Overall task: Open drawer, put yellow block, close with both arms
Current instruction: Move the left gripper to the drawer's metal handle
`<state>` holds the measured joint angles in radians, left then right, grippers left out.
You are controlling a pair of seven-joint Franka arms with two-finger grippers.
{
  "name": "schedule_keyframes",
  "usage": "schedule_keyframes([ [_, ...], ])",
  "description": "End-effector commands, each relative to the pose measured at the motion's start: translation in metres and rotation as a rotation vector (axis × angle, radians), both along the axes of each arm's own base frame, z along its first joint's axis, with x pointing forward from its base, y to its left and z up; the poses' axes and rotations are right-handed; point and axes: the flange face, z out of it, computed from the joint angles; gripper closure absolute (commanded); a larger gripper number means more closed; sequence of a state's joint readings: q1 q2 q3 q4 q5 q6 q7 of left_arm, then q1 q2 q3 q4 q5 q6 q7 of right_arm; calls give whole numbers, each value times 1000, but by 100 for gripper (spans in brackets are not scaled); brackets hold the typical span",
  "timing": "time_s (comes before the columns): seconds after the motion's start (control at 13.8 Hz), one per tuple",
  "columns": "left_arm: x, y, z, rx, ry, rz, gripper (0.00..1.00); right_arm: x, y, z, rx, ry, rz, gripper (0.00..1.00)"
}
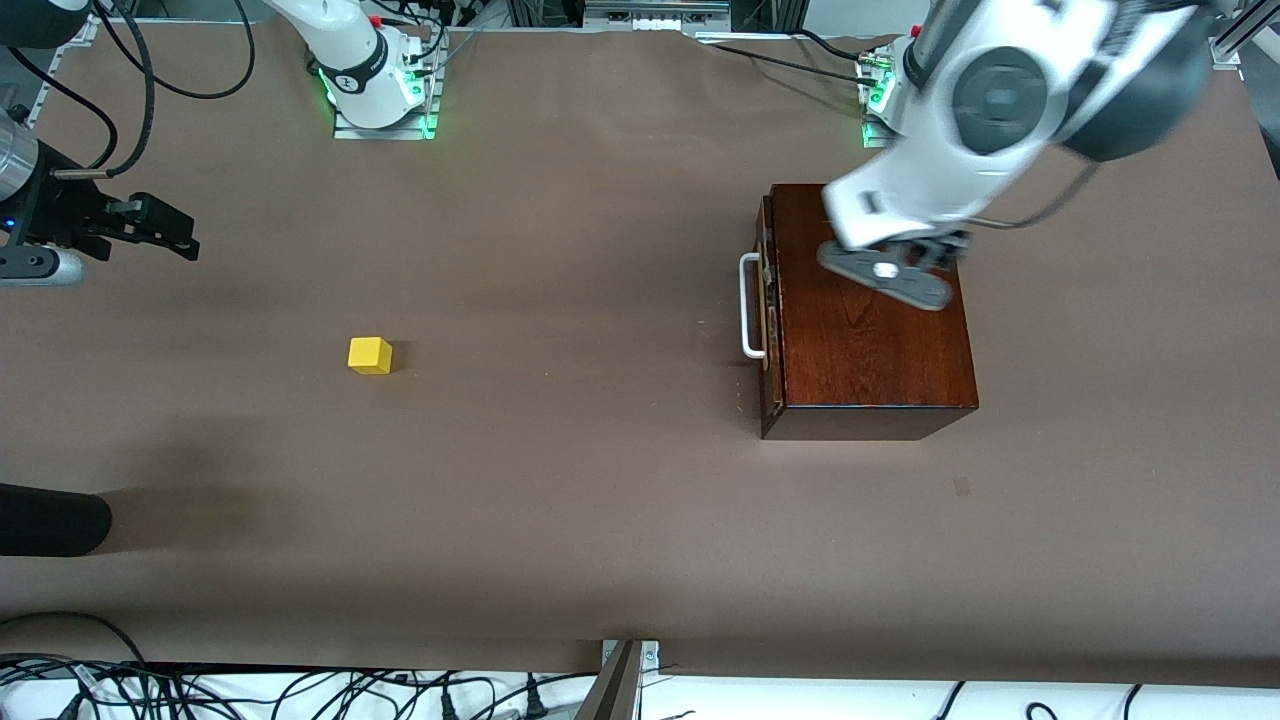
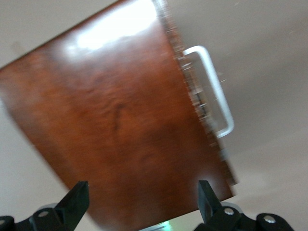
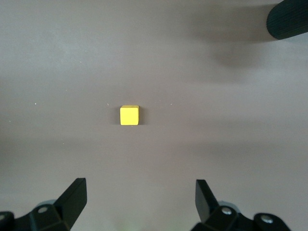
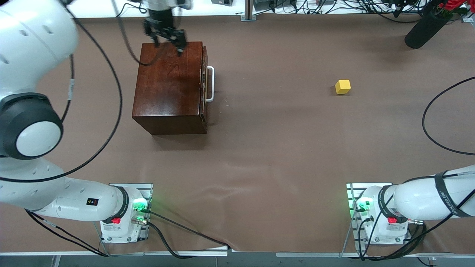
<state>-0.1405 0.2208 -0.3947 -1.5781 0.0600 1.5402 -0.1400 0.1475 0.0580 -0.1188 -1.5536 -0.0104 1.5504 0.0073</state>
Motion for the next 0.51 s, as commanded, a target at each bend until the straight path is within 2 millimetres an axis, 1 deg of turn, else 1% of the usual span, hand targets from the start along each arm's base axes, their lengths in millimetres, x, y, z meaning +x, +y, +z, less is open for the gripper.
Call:
schedule_keyframes([
  [0.0,2,-65,-24,0,-39,124,0,0,-1,7,-4,-2,-6,0],
  [0.07,2,-80,-37,-8,-55,177,0,0,-1,7,-4,-2,-8,0],
  [0.15,-2,-99,-50,-14,-64,219,0,0,0,7,-4,-3,-8,0],
  [0.22,-7,-118,-68,-12,-60,243,0,0,0,7,-4,-5,-8,0],
  [0.29,-10,-132,-87,12,-84,244,0,1,0,7,-5,-8,-7,0],
  [0.36,-15,-142,-100,55,-117,227,0,1,0,8,-5,-12,-7,0],
  [0.44,-17,-146,-111,81,-127,222,0,1,0,8,-5,-12,-4,0],
])
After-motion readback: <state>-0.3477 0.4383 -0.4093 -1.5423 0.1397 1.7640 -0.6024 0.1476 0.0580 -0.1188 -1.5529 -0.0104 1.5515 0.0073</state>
